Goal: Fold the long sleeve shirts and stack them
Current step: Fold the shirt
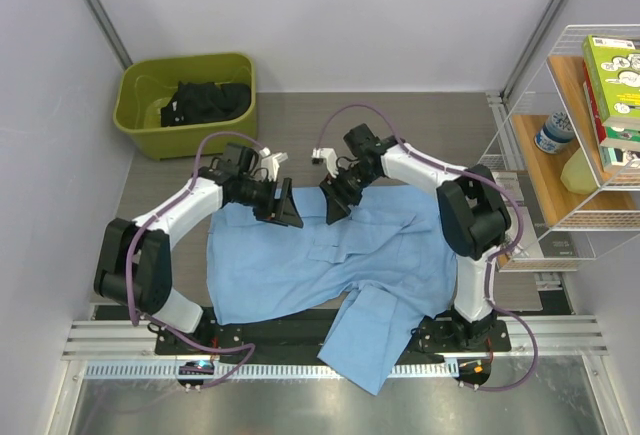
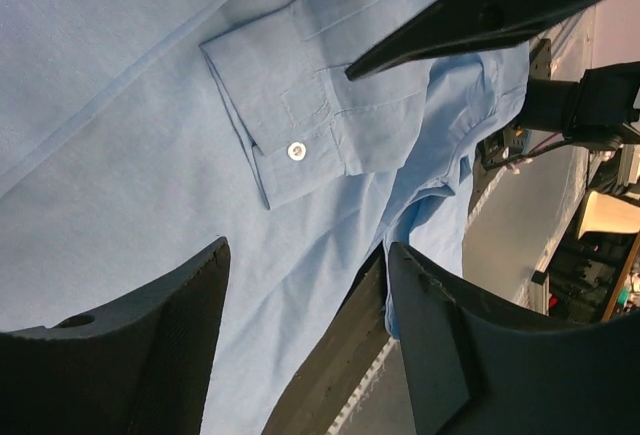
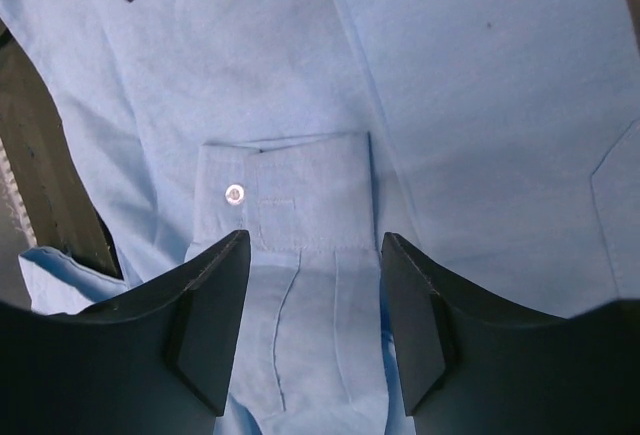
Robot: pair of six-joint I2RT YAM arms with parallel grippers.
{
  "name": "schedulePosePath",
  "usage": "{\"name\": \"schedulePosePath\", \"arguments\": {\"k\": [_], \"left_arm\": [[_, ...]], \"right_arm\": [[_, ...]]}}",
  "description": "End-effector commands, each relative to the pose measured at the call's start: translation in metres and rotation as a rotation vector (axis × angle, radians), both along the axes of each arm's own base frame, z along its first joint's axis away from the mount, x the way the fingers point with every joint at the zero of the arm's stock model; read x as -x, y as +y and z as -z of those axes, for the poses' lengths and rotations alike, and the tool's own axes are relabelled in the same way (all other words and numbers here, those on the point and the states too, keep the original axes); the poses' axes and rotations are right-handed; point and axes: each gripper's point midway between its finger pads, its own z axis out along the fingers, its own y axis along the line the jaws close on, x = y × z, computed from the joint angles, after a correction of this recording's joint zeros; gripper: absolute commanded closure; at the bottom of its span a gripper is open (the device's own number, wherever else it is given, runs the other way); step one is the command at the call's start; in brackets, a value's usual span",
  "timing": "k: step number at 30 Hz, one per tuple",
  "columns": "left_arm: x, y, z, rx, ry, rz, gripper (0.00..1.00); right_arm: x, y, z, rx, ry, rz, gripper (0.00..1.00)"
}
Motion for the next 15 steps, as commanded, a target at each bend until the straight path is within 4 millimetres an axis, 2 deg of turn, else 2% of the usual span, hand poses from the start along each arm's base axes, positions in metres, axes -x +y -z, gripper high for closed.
{"name": "schedulePosePath", "arguments": {"k": [1, 3, 9, 13, 15], "left_arm": [[0.003, 0.004, -0.010, 0.003, -0.048, 0.017, 0.34], [0.001, 0.007, -0.010, -0.003, -0.049, 0.007, 0.34], [-0.006, 0.014, -0.009, -0.005, -0.046, -0.026, 0.34], [-0.004, 0.015, -0.006, -0.010, -0.032, -0.026, 0.34], [-0.004, 0.016, -0.005, -0.014, -0.030, -0.026, 0.34]], "right_arm": [[-0.013, 0.013, 0.002, 0.001, -0.011, 0.003, 0.40], [-0.011, 0.015, 0.007, 0.010, -0.001, -0.009, 0.43], [-0.006, 0.014, 0.026, 0.063, 0.012, -0.019, 0.43], [-0.005, 0.015, 0.035, 0.086, 0.019, -0.024, 0.42], [-0.003, 0.015, 0.039, 0.093, 0.025, -0.034, 0.45]]}}
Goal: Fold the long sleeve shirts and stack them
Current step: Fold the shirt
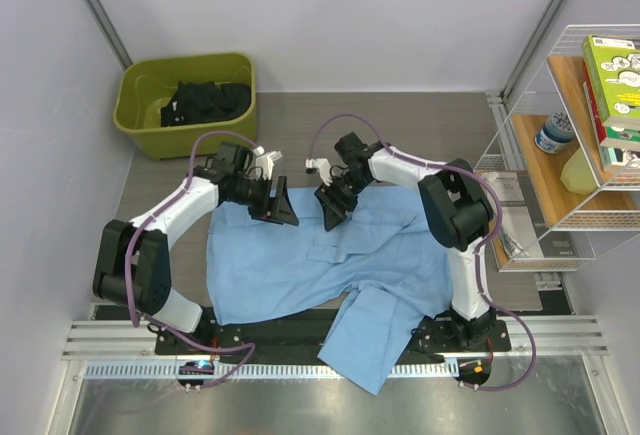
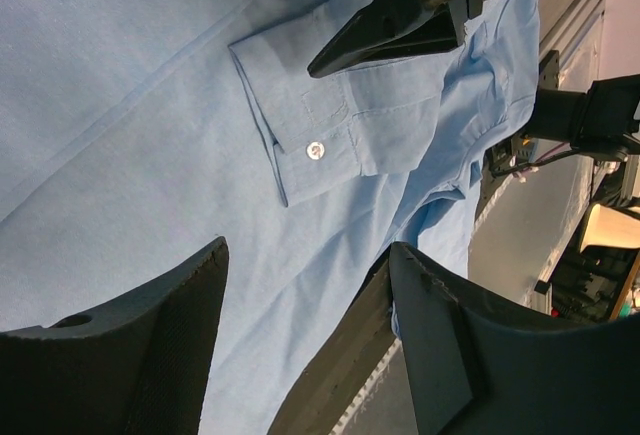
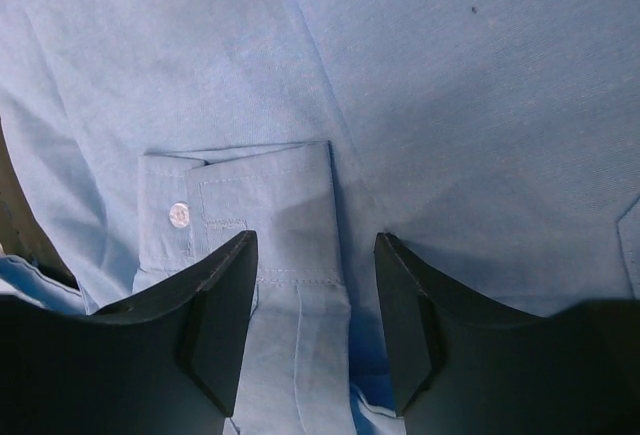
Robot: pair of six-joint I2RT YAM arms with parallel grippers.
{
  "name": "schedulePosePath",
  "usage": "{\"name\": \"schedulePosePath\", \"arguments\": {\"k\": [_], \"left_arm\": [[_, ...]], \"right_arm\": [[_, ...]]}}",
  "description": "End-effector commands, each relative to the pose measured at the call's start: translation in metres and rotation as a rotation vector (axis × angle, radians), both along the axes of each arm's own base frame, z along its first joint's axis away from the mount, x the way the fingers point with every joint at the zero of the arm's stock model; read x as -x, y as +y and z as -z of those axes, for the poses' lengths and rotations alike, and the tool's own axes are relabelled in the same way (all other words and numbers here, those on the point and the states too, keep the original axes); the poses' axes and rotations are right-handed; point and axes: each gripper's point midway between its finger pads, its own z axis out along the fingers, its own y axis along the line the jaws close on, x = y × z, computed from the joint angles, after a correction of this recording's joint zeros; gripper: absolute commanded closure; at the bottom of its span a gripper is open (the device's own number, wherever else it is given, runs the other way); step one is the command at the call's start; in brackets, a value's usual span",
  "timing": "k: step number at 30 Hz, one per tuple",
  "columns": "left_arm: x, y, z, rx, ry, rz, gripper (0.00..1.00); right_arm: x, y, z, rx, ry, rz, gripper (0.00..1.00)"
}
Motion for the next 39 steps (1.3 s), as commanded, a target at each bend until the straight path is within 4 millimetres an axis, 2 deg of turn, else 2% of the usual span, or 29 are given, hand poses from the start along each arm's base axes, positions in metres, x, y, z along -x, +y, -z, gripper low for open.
{"name": "schedulePosePath", "arguments": {"k": [1, 4, 11, 13, 16, 17, 18, 20, 21, 23, 24, 31, 33, 37, 39], "left_arm": [[0.003, 0.003, -0.007, -0.001, -0.026, 0.007, 0.34], [0.002, 0.004, -0.008, -0.001, -0.028, 0.005, 0.34], [0.000, 0.005, -0.005, -0.003, -0.026, 0.000, 0.34], [-0.001, 0.005, -0.003, -0.007, -0.026, -0.003, 0.33], [-0.003, 0.006, 0.002, -0.014, -0.018, -0.014, 0.32], [-0.004, 0.005, 0.002, -0.007, -0.021, -0.022, 0.31], [-0.005, 0.004, 0.003, -0.004, -0.017, -0.025, 0.30], [-0.005, 0.004, 0.006, 0.004, -0.012, -0.040, 0.27], [-0.011, 0.001, 0.003, 0.025, -0.053, -0.043, 0.25], [-0.009, 0.000, 0.008, 0.044, -0.072, -0.047, 0.22], [-0.018, -0.004, 0.004, 0.071, -0.125, -0.057, 0.20], [-0.015, -0.011, 0.023, 0.106, -0.147, -0.015, 0.16], [-0.009, -0.021, 0.027, 0.117, -0.188, 0.029, 0.15], [-0.009, -0.045, 0.026, 0.154, -0.305, 0.118, 0.15], [-0.005, -0.052, 0.035, 0.154, -0.297, 0.139, 0.16]], "right_arm": [[-0.002, 0.006, -0.002, 0.006, -0.019, -0.023, 0.46], [0.005, 0.004, -0.002, 0.001, 0.004, -0.045, 0.50], [0.014, 0.010, -0.024, -0.058, 0.035, -0.105, 0.67], [0.020, 0.011, -0.032, -0.081, 0.054, -0.127, 0.68], [0.024, 0.012, -0.045, -0.114, 0.059, -0.149, 0.82], [0.025, 0.014, -0.051, -0.130, 0.060, -0.155, 0.92], [0.027, 0.014, -0.054, -0.133, 0.063, -0.160, 0.99], [0.029, 0.014, -0.066, -0.156, 0.043, -0.169, 0.99], [0.030, 0.014, -0.069, -0.165, 0.037, -0.172, 0.99], [0.033, 0.013, -0.077, -0.179, 0.019, -0.180, 0.99], [0.033, 0.012, -0.079, -0.181, 0.016, -0.178, 0.99], [0.038, 0.006, -0.076, -0.160, 0.014, -0.187, 0.99], [0.041, 0.006, -0.077, -0.166, 0.015, -0.191, 0.99], [0.042, 0.004, -0.083, -0.167, -0.002, -0.187, 0.99], [0.041, 0.003, -0.085, -0.166, -0.009, -0.185, 0.99]]}}
